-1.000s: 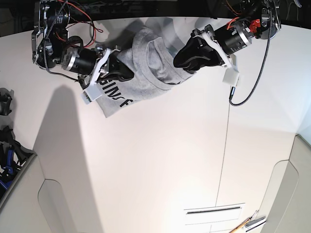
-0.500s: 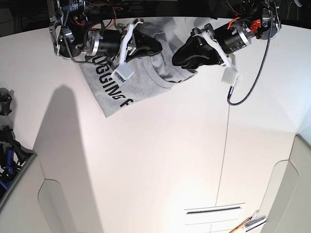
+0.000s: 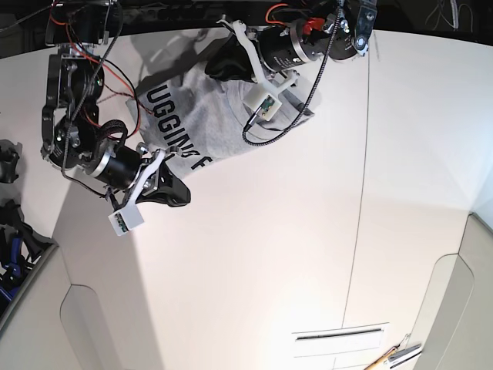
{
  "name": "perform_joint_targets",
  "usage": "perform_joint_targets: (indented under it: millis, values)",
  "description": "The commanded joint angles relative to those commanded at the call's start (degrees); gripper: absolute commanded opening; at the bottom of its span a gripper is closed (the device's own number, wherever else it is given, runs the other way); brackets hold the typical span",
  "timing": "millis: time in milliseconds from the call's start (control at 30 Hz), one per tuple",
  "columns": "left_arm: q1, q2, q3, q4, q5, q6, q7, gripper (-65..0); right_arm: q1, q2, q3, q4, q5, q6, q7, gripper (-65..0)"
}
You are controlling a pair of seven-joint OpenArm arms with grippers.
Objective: Fold the T-shirt properly
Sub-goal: 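Fold the strip again with both grippers, stacking it into a bundle, then press the folded bundle square with both grippers and release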
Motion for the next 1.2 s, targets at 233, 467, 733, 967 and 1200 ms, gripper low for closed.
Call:
perform_joint_targets:
  millis: [233, 467, 733, 967, 1200]
  values:
    - [-5.1, 0.0, -4.0, -11.3, 1.4, 2.0, 0.3, -56.4, 5.5, 0.2, -6.1, -14.5, -6.8, 0.0, 4.2, -65.0]
    - [-11.5, -1.1, -17.8, -11.6, 2.8, 2.1, 0.4, -56.4, 2.3, 0.3, -6.3, -15.2, -5.8, -0.02, 3.9, -65.0]
    - [-21.0, -5.7, -19.8, -17.3, 3.9, 2.1, -1.1, -56.4, -6.4, -0.5, -6.3, -13.9, 4.5, 0.26, 3.5, -65.0]
    - [-21.9, -5.8, -19.8, -17.3, 3.9, 3.4, -1.2, -56.4, -12.4, -4.6, -6.3, -5.7, 4.3, 0.35, 2.6, -65.0]
    - [-14.6, -9.1, -27.3, -4.1, -2.0, 3.7, 2.2, -56.4, -14.5, -2.7, -0.5, 7.8, 4.4, 0.17, -7.1, -65.0]
